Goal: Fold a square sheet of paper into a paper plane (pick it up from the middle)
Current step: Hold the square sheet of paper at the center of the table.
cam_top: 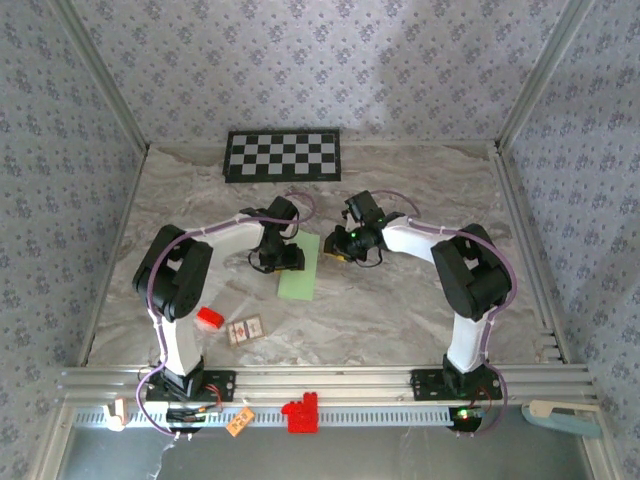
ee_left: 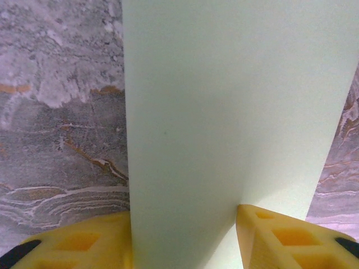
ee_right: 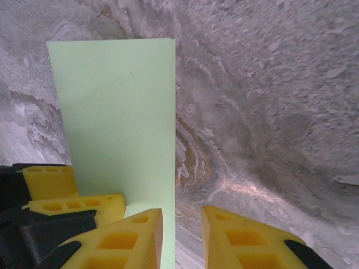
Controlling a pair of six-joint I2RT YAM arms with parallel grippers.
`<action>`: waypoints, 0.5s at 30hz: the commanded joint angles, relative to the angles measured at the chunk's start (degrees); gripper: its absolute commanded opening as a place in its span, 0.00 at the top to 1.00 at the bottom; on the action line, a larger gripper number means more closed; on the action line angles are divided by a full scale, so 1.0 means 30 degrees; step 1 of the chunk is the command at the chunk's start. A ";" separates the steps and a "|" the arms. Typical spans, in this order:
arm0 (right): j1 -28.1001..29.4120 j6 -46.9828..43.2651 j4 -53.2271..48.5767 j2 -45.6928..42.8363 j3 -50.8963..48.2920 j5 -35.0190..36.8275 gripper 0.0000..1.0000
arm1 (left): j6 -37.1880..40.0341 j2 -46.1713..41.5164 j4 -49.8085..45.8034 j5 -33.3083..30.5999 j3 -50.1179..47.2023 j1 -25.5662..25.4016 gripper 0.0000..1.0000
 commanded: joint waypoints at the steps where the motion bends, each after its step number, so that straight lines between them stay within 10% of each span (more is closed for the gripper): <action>1: 0.0293 -0.0142 0.0275 0.0337 0.0114 -0.0637 0.75 | 0.0341 0.2031 0.0264 -0.0058 -0.0931 -0.0283 0.50; 15: 0.0843 0.0222 0.0891 0.0931 0.0327 -0.1186 0.76 | -0.0593 0.2500 0.0270 -0.0043 -0.1035 -0.0344 0.49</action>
